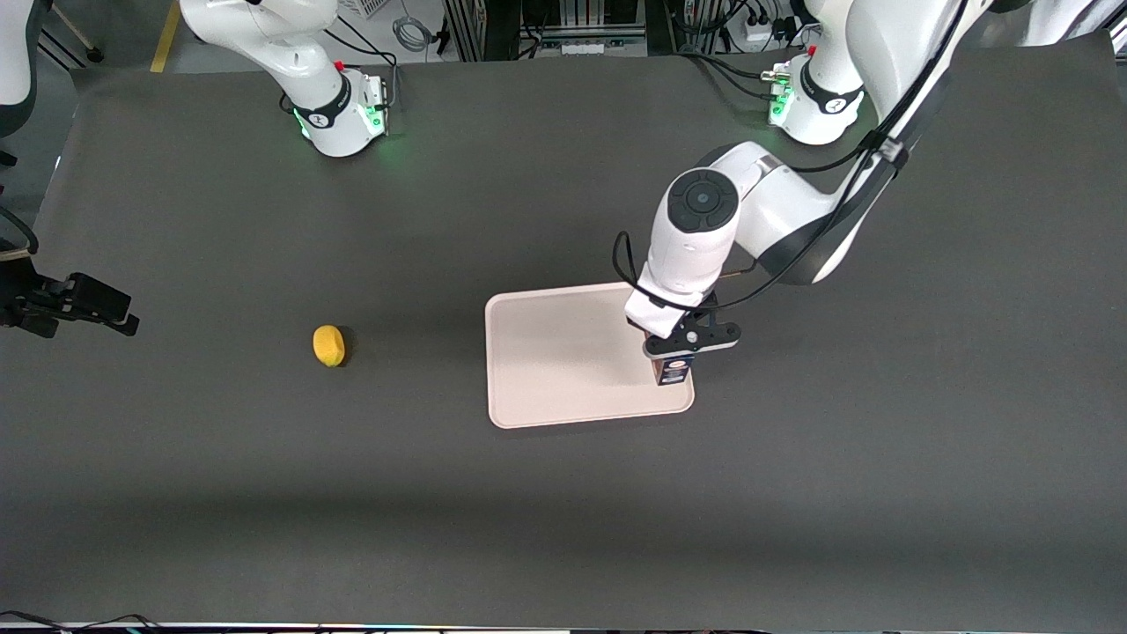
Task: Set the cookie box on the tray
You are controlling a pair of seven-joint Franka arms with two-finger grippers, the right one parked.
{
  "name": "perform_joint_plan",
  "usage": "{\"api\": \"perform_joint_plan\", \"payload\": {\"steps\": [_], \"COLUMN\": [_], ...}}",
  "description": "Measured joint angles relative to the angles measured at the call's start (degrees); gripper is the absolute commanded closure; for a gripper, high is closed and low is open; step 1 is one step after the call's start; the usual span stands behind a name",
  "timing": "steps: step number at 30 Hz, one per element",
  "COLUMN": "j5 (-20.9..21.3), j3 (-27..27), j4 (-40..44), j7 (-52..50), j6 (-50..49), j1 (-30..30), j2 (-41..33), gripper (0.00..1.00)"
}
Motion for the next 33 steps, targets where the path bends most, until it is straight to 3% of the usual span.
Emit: {"api": "perform_joint_plan", "payload": {"steps": [6, 16, 25, 33], "j5": [2.6, 11.2, 11.8, 11.8], "j3": [0.0, 0.0, -0.2, -0.6], "j4": [-1.9, -3.5, -3.5, -3.3], "j7": [-0.8, -9.2, -10.0, -10.1], "j6": [2.5, 5.4, 6.2, 6.2], "j1": [-0.1, -0.4, -0.4, -0.6], "j2": [2.0, 7.2, 9.6, 9.6], "gripper": [0.8, 0.8, 0.8, 0.7]}}
